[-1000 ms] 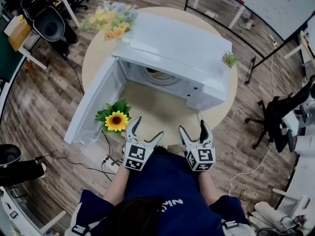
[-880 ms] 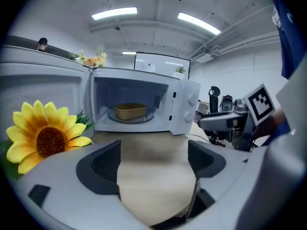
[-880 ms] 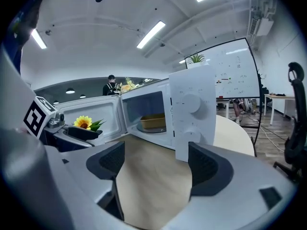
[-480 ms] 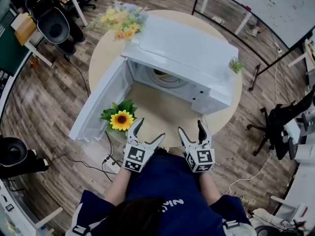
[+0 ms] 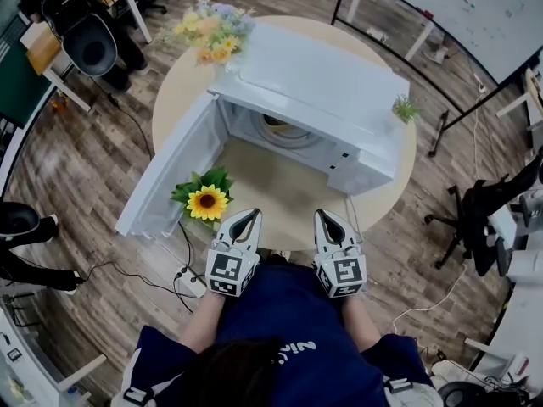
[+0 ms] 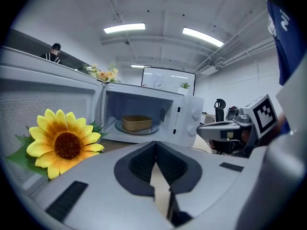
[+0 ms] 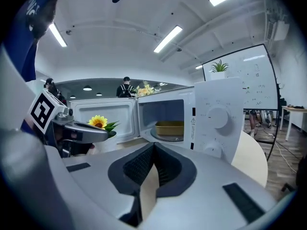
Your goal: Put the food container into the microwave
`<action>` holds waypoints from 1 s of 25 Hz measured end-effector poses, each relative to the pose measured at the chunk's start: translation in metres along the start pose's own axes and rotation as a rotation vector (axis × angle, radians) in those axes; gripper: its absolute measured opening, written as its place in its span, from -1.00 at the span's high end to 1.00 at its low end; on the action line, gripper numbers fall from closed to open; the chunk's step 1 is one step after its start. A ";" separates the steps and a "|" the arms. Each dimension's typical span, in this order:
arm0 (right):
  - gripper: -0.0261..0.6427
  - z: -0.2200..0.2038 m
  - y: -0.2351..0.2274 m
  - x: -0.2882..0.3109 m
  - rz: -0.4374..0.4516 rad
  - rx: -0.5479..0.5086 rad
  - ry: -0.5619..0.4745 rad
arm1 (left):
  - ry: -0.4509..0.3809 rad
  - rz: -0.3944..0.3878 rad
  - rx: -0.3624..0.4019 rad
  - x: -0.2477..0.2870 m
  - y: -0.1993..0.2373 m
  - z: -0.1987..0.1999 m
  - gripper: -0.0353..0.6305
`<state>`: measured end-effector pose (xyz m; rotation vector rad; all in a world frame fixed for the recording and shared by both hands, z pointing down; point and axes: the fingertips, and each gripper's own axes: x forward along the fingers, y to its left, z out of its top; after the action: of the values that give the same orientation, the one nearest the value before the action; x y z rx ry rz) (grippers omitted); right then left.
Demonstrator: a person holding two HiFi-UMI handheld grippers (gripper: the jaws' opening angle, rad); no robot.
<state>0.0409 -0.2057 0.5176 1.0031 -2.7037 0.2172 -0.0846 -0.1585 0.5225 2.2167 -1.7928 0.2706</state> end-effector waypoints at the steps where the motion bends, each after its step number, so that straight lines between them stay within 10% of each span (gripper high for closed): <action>1: 0.89 0.001 0.002 0.000 0.008 -0.001 -0.001 | 0.001 -0.003 -0.015 0.000 0.000 -0.001 0.88; 25: 0.90 0.005 0.002 0.025 0.055 -0.060 0.027 | 0.050 0.013 -0.029 0.018 0.013 -0.003 0.88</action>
<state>0.0201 -0.2211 0.5200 0.9031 -2.6983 0.1578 -0.0928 -0.1768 0.5325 2.1597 -1.7751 0.2982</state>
